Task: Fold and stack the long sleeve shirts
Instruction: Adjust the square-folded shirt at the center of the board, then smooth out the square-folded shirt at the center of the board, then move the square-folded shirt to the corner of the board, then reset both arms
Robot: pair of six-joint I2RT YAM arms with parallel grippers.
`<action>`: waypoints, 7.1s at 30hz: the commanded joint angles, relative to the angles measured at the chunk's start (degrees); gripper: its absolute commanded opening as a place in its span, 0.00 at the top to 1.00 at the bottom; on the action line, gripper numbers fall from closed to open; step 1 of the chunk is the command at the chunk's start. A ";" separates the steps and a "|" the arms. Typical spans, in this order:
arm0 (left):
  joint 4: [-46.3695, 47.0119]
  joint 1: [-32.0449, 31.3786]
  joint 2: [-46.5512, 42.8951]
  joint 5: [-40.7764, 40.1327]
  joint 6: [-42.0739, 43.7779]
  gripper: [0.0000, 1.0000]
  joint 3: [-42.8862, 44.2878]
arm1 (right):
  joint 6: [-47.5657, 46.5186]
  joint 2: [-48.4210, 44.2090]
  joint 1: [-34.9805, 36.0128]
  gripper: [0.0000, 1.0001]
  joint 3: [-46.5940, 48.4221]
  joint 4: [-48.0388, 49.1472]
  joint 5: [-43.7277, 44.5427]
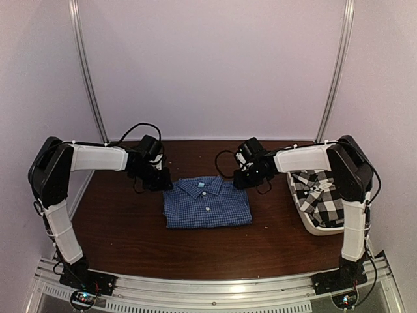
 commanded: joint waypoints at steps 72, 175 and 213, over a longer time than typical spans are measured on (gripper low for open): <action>6.34 4.86 -3.60 15.88 3.24 0.37 -6.40 | 3.72 -7.05 8.39 0.50 -2.87 -3.33 6.46; -12.34 26.85 5.74 -10.43 15.46 0.02 30.25 | 4.46 -24.31 4.64 0.00 -9.55 1.70 10.85; 16.36 -8.58 -17.09 -3.91 9.47 0.02 -0.69 | 6.94 -45.07 3.81 0.00 -25.39 14.29 16.56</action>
